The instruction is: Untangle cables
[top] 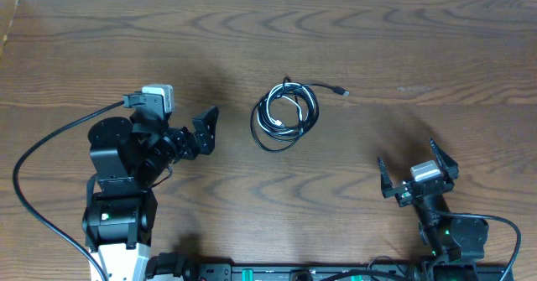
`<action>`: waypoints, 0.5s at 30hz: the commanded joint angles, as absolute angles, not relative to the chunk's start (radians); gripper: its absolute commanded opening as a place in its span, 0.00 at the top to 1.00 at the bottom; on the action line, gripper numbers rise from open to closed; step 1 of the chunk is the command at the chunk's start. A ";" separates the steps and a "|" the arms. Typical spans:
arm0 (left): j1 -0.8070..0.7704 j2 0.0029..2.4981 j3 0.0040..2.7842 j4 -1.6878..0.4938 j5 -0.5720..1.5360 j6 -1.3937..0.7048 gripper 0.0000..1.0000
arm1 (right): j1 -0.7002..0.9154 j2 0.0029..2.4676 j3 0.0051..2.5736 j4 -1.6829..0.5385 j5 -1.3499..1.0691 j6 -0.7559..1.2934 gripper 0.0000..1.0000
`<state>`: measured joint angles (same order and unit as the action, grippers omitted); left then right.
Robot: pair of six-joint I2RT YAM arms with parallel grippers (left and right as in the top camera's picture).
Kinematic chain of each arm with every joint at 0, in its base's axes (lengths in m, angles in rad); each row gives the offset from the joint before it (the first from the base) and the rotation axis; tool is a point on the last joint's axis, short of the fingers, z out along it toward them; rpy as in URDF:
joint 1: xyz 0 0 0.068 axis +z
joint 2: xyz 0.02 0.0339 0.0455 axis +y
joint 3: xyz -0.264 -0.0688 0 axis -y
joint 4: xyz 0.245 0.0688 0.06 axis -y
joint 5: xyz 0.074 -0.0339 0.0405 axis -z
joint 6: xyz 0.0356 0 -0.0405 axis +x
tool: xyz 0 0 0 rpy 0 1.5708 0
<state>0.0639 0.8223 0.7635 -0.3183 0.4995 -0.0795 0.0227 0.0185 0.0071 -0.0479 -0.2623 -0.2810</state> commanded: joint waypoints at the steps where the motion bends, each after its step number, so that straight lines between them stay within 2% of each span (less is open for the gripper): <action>1: 0.068 0.822 0.780 -0.275 0.516 -0.088 0.00 | 0.022 0.018 0.006 -0.052 -0.268 -0.285 0.01; 15: 0.068 0.822 0.780 -0.220 0.516 -0.088 0.00 | 0.022 0.018 0.006 -0.052 -0.268 -0.285 0.01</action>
